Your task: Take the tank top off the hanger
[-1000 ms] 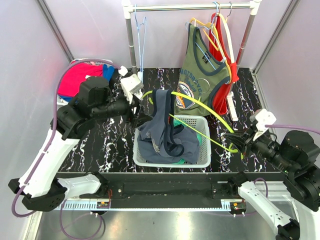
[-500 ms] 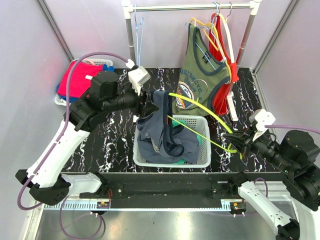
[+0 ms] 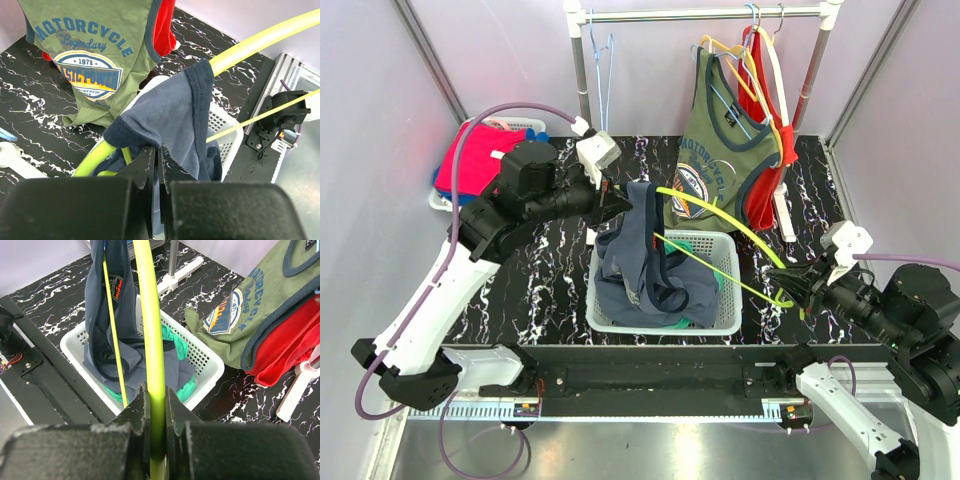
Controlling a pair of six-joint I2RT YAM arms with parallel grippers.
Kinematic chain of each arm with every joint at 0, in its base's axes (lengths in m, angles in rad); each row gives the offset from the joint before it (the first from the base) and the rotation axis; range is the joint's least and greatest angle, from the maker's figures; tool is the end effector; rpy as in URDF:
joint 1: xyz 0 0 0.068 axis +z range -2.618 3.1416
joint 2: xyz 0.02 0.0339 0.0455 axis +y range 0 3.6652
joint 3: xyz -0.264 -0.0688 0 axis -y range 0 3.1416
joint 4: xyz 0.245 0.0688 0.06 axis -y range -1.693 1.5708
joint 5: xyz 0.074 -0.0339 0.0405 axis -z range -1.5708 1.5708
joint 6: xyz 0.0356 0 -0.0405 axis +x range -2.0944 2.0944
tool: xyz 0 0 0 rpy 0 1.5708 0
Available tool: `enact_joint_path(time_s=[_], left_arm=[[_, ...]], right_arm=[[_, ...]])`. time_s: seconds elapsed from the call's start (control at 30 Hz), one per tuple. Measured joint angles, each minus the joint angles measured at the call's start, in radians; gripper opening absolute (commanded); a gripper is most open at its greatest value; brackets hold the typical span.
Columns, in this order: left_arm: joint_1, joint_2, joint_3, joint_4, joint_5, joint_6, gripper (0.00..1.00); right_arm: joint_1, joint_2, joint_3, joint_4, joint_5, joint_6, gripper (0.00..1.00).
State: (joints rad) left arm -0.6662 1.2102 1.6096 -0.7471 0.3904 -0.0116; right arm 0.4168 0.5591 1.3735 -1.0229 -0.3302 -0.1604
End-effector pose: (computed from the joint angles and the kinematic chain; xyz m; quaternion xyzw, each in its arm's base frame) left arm 0.1723 -0.1526 0.4746 0.3637 0.7248 -0.3370 0.4784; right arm 0.0191 0.0211 0.4506 -0.3173 0.7051 0.2060 0.5997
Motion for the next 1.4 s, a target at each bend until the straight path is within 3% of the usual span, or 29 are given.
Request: enact_joint_path(time_s=[0.23,0.6,0.83,1.0,1.2,1.4], left_arm=[[0.024,-0.017,0.053,-0.022,-0.044,0.015,0.0],[0.066,-0.061,0.072,-0.006,-0.327,0.029,0.0],[0.051,-0.006,0.109,-0.038,-0.266,0.006,0.0],[-0.087,0.014,0.119,-0.076,-0.144,0.017,0.0],[-0.167,0.014,0.08,-0.097,-0.108,0.073,0.0],[-0.186,0.069,0.047,-0.138,-0.238,0.148,0.0]], right_arm=[[0.0,-0.013,0.0,-0.023,0.028,-0.002,0.0],[0.0,-0.089,0.048,-0.122,0.053,-0.004,0.0],[0.0,-0.15,0.158,-0.194,0.094,-0.004,0.0],[0.0,-0.171,0.216,-0.18,0.179,0.009,0.0],[0.0,-0.069,0.223,-0.135,0.305,0.053,0.0],[0.0,0.146,0.224,-0.037,0.378,0.082,0.0]])
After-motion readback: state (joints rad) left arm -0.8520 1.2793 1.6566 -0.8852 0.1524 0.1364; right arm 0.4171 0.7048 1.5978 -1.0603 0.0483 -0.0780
